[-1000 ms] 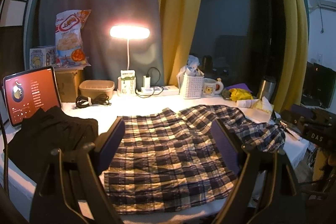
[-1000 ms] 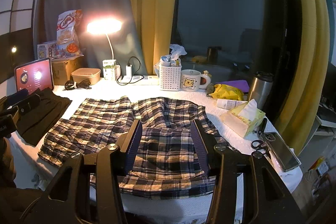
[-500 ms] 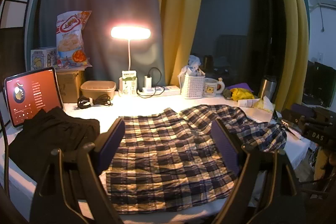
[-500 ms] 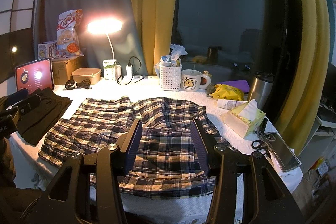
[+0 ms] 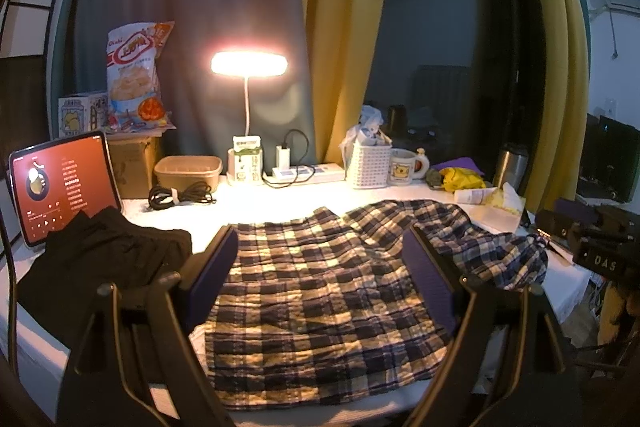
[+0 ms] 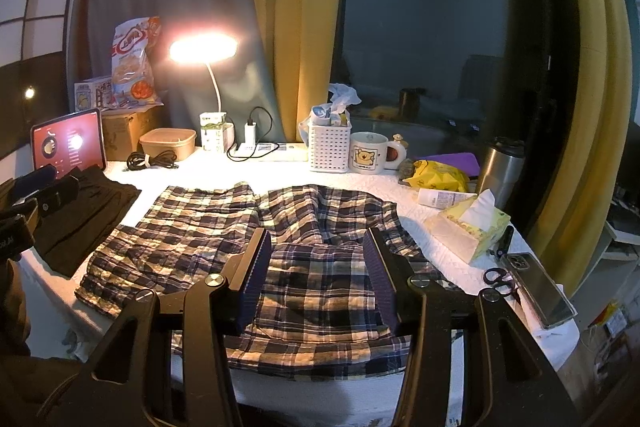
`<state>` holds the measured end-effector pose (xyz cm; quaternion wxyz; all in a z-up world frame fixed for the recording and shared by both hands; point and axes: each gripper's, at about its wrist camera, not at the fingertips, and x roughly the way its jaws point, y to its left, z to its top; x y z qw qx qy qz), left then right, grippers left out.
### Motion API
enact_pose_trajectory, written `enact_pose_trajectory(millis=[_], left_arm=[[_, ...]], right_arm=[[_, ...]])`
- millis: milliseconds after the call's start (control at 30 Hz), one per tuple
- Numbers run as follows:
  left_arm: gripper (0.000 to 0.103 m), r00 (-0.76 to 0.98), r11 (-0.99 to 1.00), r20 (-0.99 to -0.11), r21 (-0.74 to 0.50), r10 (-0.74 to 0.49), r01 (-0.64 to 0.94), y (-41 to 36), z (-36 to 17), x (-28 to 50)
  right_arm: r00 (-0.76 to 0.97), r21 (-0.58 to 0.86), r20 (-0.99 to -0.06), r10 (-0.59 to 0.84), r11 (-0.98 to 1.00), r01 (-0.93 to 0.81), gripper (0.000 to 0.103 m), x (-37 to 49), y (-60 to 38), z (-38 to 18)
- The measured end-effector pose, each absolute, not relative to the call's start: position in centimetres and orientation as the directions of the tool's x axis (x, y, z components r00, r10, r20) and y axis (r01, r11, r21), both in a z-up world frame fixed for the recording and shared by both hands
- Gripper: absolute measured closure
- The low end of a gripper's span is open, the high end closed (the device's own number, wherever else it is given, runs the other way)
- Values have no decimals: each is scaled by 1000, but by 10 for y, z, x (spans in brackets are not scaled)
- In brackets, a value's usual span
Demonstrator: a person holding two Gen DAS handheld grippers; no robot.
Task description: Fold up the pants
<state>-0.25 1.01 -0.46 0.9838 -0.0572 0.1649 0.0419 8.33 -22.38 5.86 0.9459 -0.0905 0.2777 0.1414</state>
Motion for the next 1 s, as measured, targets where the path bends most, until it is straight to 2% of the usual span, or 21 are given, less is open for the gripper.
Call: enact_pose_trajectory(millis=[767, 1000], left_arm=[[18, 941, 991, -333, -91, 64, -99, 9, -3, -1], [18, 924, 995, -378, -55, 62, -89, 9, -13, 18]], right_arm=[[804, -93, -553, 219, 943, -320, 52, 83, -220, 57], [788, -98, -580, 207, 943, -319, 52, 97, -219, 39]])
